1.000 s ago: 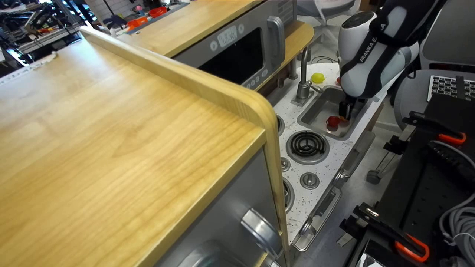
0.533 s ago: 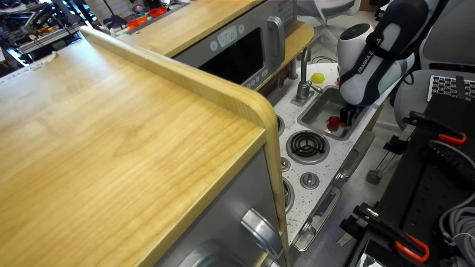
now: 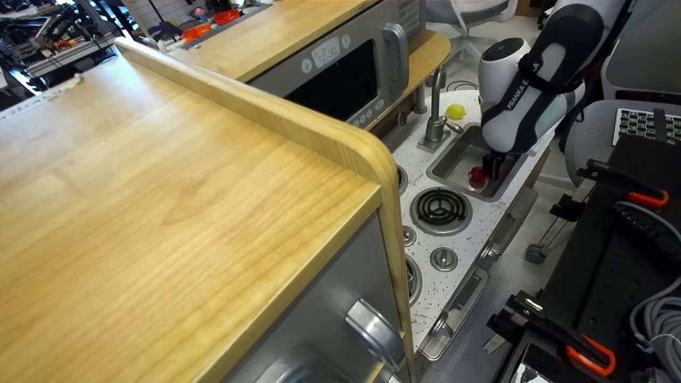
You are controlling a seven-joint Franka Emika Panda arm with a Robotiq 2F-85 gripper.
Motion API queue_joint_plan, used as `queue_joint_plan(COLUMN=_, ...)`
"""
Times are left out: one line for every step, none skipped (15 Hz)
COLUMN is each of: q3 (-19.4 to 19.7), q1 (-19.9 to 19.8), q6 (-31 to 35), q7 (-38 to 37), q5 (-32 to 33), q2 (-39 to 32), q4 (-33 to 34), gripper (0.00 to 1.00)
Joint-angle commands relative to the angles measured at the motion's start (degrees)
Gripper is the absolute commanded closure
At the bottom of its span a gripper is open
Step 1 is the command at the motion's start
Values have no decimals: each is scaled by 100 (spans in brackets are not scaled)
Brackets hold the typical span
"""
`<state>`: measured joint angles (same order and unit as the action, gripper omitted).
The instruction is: Remove the orange ball from the sink and place it inside the orange mug
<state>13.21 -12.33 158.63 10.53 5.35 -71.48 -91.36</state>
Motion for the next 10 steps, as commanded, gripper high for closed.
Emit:
queue_joint_plan(q3=-72, q1=-84, q6=-148, q7=66, q5=178, q2=-166, q4=318, gripper=26)
queue_joint_plan(q3=-70, q1=-82, q6=-131, q7=69, q5=187, q2=-156, q4=325, gripper=34)
queue_joint_plan(q3=-56, q1=-73, q6=-146, q7=51, q5=188, q2=-156, q4=350, gripper=40)
queue_joint_plan(q3=-66, q1=-77, q6=-156, q7=61, q5=188, q2=-155, q4=366, gripper=49)
queue_joint_plan(q3=-73, q1=-82, q6=-156, q7=73, q5=188, q2=-149, q4=352, gripper=57)
queue_joint_plan(q3=-69, q1=-78, q6=-146, q7=75, q5=187, q2=-128, q4=318, gripper=65)
queue_joint_plan(q3=-92, q1=-94, q6=-147, q7=94, q5=178, q2=-92, q4=281, gripper=73)
queue_joint_plan(q3=-72, q1=-66, q6=-120, q7=67, q5=178, q2=-32, q4=205, gripper=79)
queue_joint_plan(q3=-27, q1=-24, q6=-86, q7=27, q5=184, q2=30, q4=120, gripper=79)
queue_joint_plan(q3=-9, q1=0, q6=3, q7=12, q5=189, q2=119, q4=0, gripper=79)
